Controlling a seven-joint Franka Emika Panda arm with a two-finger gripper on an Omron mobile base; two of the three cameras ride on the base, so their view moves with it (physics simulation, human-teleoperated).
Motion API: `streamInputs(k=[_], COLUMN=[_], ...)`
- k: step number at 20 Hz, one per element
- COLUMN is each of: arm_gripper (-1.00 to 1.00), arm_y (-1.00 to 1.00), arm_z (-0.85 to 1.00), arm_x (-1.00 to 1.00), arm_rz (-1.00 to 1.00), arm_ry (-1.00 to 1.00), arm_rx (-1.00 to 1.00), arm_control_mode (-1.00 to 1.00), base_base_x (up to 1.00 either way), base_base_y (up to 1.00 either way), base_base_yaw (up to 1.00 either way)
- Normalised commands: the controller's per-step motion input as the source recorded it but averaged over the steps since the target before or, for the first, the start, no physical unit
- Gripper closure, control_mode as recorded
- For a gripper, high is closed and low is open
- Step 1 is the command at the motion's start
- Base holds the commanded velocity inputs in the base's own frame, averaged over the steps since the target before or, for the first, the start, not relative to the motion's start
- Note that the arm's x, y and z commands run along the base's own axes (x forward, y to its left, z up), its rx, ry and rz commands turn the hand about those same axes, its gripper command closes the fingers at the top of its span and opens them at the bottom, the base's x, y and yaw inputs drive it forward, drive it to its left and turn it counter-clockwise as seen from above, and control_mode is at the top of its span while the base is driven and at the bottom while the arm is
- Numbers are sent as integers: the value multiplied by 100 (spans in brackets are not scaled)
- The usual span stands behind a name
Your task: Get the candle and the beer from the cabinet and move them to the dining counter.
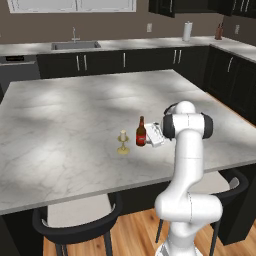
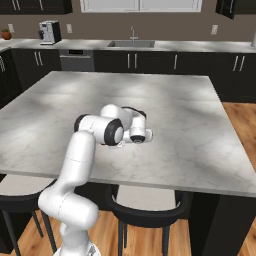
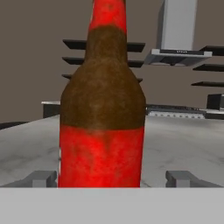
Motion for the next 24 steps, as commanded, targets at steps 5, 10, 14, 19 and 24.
streamInputs(k=[5,10,14,19,24], arm_gripper=[-100,-100,-100,-100,-100], arm_y=[-15,-23,-13,-6,-2], arm_z=[0,0,6,22,27], arm_x=[-1,-11,-25,-38,-39], arm_rz=[0,0,0,-8,-16], arm_ry=[0,0,0,0,0], arm_rx=[0,0,0,0,-3], arm_control_mode=[-100,-100,-100,-100,-100], base_base_x=[0,0,0,0,0], base_base_y=[0,0,0,0,0], base_base_yaw=[0,0,0,0,0])
